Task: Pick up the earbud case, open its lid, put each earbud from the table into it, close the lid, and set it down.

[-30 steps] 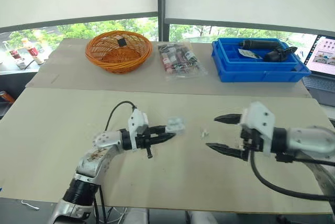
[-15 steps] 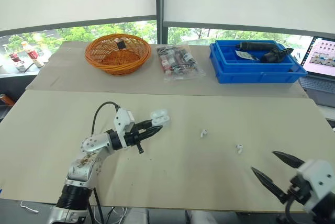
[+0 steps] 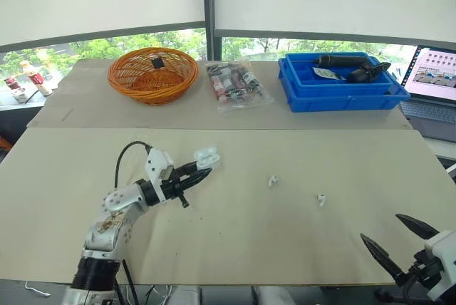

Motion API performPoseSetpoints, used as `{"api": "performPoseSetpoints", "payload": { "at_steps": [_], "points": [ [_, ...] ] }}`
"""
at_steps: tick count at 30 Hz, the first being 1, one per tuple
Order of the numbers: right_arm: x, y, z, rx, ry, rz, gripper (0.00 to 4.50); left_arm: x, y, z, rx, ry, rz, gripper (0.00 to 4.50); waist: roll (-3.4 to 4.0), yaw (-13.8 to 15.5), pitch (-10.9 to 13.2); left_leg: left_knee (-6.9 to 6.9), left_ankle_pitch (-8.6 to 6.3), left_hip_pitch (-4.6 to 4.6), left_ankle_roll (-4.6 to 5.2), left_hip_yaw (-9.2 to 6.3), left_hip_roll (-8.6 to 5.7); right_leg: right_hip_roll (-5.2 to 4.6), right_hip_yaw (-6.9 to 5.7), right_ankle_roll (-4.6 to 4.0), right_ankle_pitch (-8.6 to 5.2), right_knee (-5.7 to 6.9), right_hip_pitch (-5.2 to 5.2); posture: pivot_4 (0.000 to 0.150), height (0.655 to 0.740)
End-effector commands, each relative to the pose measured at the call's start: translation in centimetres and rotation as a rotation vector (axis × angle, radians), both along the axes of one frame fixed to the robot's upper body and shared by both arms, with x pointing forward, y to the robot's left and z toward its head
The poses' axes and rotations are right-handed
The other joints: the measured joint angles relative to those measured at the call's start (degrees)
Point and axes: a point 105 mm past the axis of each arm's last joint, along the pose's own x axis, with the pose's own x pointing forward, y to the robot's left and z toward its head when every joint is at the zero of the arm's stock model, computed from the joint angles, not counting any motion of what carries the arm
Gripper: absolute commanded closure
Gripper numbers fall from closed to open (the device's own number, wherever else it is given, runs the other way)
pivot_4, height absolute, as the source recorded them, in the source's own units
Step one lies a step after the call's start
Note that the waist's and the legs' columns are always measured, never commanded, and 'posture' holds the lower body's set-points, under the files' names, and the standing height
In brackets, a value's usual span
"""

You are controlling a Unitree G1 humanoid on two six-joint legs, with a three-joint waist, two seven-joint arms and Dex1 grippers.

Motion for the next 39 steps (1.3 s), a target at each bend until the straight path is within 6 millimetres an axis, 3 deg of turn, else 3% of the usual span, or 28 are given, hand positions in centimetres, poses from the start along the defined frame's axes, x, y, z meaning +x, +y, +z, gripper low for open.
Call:
{"api": "performPoseSetpoints", "payload": {
  "at_steps": [1, 5, 9, 13, 19, 27, 31, 35, 39],
  "points": [
    [0.5, 0.1, 0.7, -0.018, -0.025, 0.029, 0.0, -0.5, 0.4, 1.4, -0.006, -0.062, 0.023, 3.93, 0.0, 0.05, 0.0, -0.01, 0.0, 0.0, 0.0, 0.0, 0.0, 0.0, 0.0, 0.0, 0.0, 0.0, 0.0, 0.15, 0.7329],
    [1.1, 0.9, 0.8, -0.012, -0.013, 0.071, 0.0, -0.7, 0.8, 1.2, 0.002, -0.058, 0.043, 3.93, 0.0, 0.25, 0.0, -0.01, 0.0, 0.0, 0.0, 0.0, -0.01, 0.0, 0.0, 0.0, 0.0, 0.01, 0.01, 0.15, 0.7329],
    [3.6, 4.9, 1.1, 0.027, -0.007, 0.172, 0.0, -1.0, 1.1, 0.9, 0.008, -0.051, 0.057, 3.93, 0.0, -0.19, 0.0, -0.01, 0.0, 0.02, 0.0, 0.02, 0.0, 0.01, 0.03, -0.01, 0.01, 0.02, 0.0, 0.15, 0.7329],
    [6.9, 9.0, -0.4, 0.056, 0.06, 0.154, 0.0, -1.2, 0.8, 0.9, 0.009, -0.05, 0.057, 3.93, 0.0, -0.17, 0.0, -0.1, 0.01, 0.12, -0.01, 0.0, 0.02, 0.08, 0.05, -0.05, 0.03, 0.08, -0.02, 0.15, 0.7329],
    [10.5, 13.8, -0.3, 0.148, 0.041, 0.098, 0.0, -1.3, 0.7, 1.0, 0.014, -0.053, 0.057, 3.93, 0.02, 0.36, -0.01, -0.11, 0.01, -0.02, -0.02, -0.02, -0.04, -0.03, 0.03, -0.02, 0.01, -0.01, -0.12, 0.15, 0.7329],
    [14.2, 14.9, -1.4, 0.195, 0.038, -0.117, 0.0, -1.4, 0.3, 1.2, 0.021, -0.061, 0.05, 3.93, 0.01, -0.07, -0.02, -0.13, 0.01, -0.07, -0.02, -0.05, -0.02, -0.04, -0.03, -0.03, 0.01, 0.05, -0.21, 0.15, 0.7329],
    [14.5, 15.6, -2.7, 0.216, 0.071, -0.165, 0.0, -1.3, 0.2, 1.3, 0.022, -0.063, 0.048, 3.93, 0.01, -0.15, -0.02, -0.2, 0.01, -0.07, -0.02, -0.05, -0.02, -0.05, -0.03, -0.03, 0.01, 0.03, -0.25, 0.15, 0.7329],
    [14.3, 15.0, -3.8, 0.216, 0.109, -0.23, 0.0, -1.2, 0.1, 1.4, 0.024, -0.066, 0.047, 3.93, 0.01, -0.14, -0.02, -0.21, 0.01, -0.1, -0.02, -0.04, -0.03, -0.06, -0.03, -0.03, 0.02, 0.05, -0.3, 0.15, 0.7329],
    [13.8, 14.8, -4.3, 0.221, 0.137, -0.243, 1.13, -1.2, 0.1, 1.4, 0.026, -0.065, 0.049, 3.93, 0.02, -0.13, -0.02, -0.21, 0.01, -0.07, -0.02, -0.05, -0.03, -0.06, -0.04, -0.03, 0.02, 0.05, -0.27, 0.15, 0.7329]
  ]
}}
